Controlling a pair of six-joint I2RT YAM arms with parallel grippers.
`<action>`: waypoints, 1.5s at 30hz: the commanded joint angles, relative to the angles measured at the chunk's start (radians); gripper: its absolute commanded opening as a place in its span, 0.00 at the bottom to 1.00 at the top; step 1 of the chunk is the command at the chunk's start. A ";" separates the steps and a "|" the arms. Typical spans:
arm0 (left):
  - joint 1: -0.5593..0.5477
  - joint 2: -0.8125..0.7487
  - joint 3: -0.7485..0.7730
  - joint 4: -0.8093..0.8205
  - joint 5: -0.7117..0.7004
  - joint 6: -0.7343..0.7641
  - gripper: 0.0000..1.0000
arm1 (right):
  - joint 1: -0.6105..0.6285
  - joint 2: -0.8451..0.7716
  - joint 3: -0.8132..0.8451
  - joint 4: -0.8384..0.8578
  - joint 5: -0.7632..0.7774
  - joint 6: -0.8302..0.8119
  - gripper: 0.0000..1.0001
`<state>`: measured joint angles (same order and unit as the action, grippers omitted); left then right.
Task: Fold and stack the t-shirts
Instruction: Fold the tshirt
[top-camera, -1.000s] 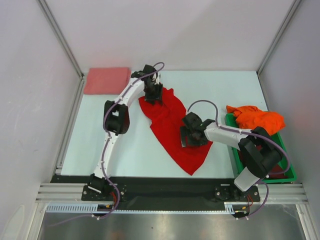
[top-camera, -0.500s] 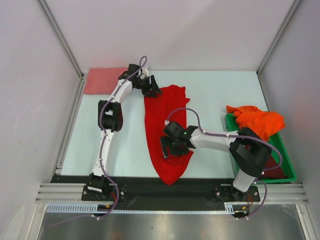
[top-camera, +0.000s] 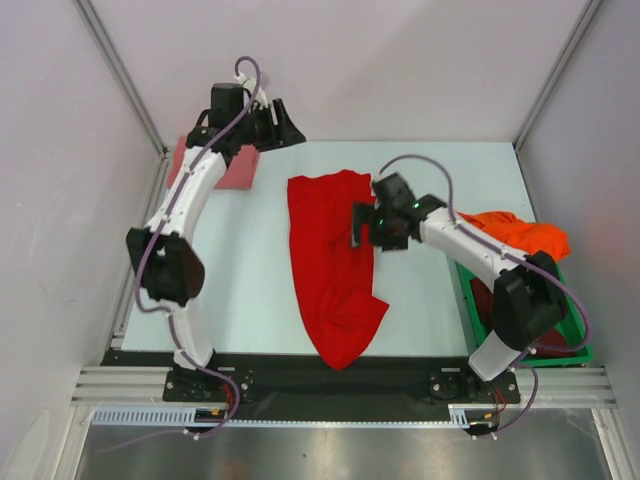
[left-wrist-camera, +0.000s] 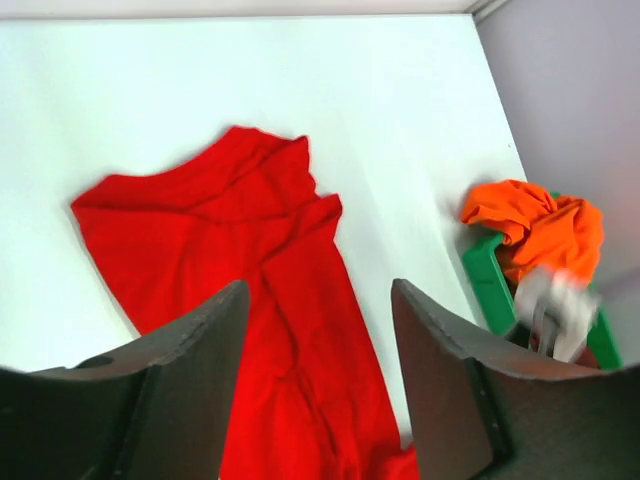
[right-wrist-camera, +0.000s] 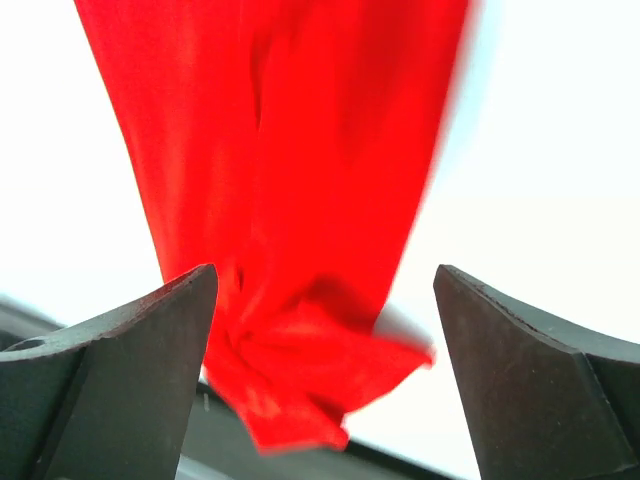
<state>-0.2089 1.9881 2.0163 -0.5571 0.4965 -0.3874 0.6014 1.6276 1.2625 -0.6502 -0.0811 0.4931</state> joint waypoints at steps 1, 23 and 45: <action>-0.124 -0.133 -0.233 0.061 -0.276 0.076 0.63 | -0.100 0.047 0.132 0.009 0.038 -0.090 0.95; -0.262 -0.009 -0.475 0.370 -0.609 0.033 0.24 | -0.287 0.768 0.908 0.104 -0.141 -0.171 0.48; -0.115 0.307 -0.343 0.438 -0.242 -0.441 0.34 | -0.302 0.900 0.850 0.393 -0.143 -0.018 0.21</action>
<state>-0.3138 2.2467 1.6314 -0.1871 0.1467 -0.7036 0.3042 2.5256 2.1075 -0.3260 -0.2661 0.4267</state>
